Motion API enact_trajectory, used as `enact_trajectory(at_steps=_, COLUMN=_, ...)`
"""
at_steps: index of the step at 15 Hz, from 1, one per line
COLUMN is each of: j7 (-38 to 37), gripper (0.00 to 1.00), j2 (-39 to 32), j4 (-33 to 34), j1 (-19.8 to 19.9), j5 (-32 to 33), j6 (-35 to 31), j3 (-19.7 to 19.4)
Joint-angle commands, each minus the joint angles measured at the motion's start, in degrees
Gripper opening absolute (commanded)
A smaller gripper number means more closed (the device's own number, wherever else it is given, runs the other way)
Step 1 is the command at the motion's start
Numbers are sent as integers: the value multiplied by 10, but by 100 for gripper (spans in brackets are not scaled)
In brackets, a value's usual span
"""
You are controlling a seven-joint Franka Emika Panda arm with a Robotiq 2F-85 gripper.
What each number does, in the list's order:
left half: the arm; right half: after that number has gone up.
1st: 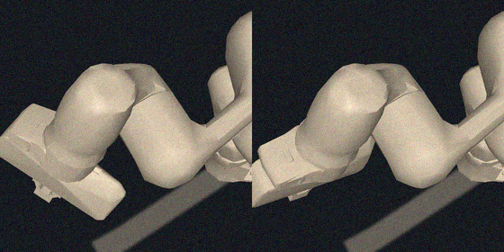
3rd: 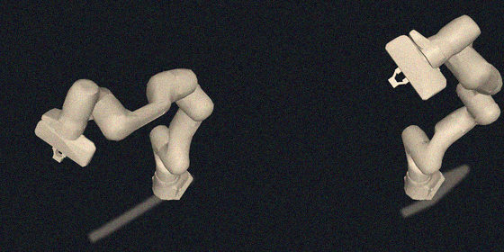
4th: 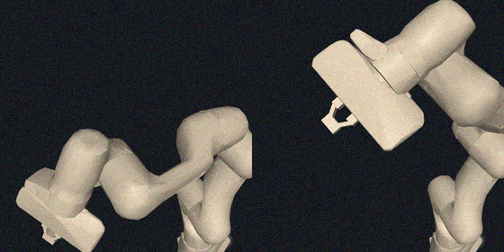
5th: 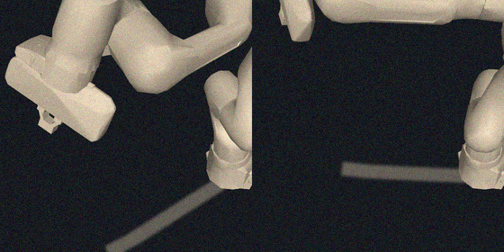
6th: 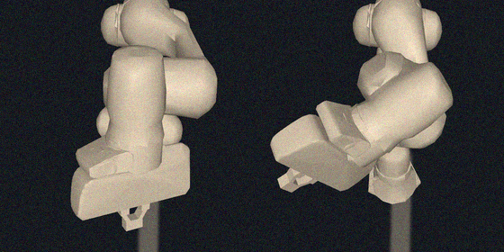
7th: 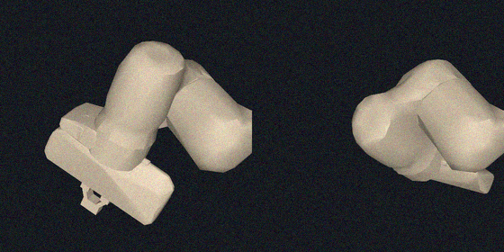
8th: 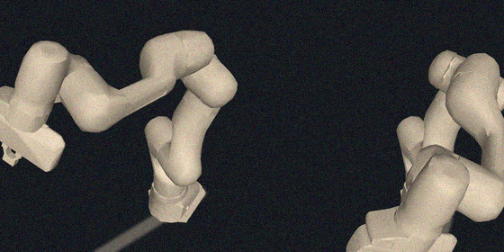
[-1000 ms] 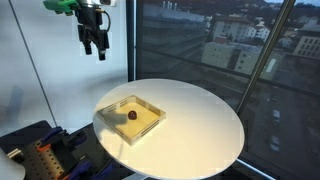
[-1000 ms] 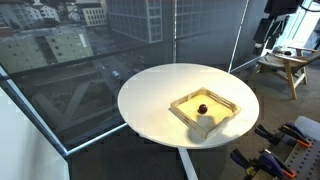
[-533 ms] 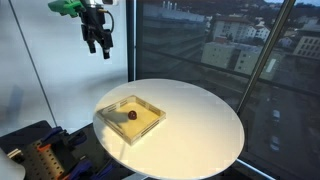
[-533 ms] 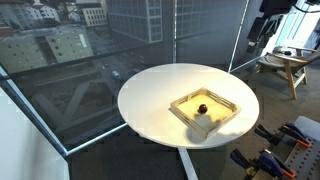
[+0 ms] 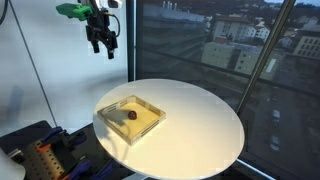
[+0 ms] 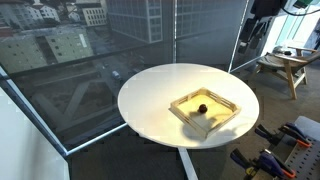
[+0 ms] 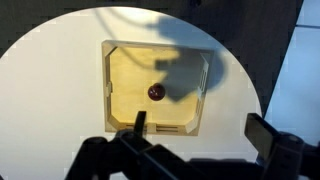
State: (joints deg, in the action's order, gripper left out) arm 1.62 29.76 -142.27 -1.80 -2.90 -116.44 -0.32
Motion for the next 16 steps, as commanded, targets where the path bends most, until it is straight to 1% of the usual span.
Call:
enact_trajectory(at_steps=1, j7=25, gripper=100, j2=-42, j4=38, j1=-4, j5=-13, j6=-4, j3=-10)
enact_trajectory(at_steps=11, j7=52, gripper=100, j2=-151, j4=116, j1=-6, j5=-16, j6=-19, j3=-5)
enact_trajectory(at_steps=16, j7=62, gripper=100, j2=-195, j4=148, j1=-9, j5=-16, j6=-33, j3=0)
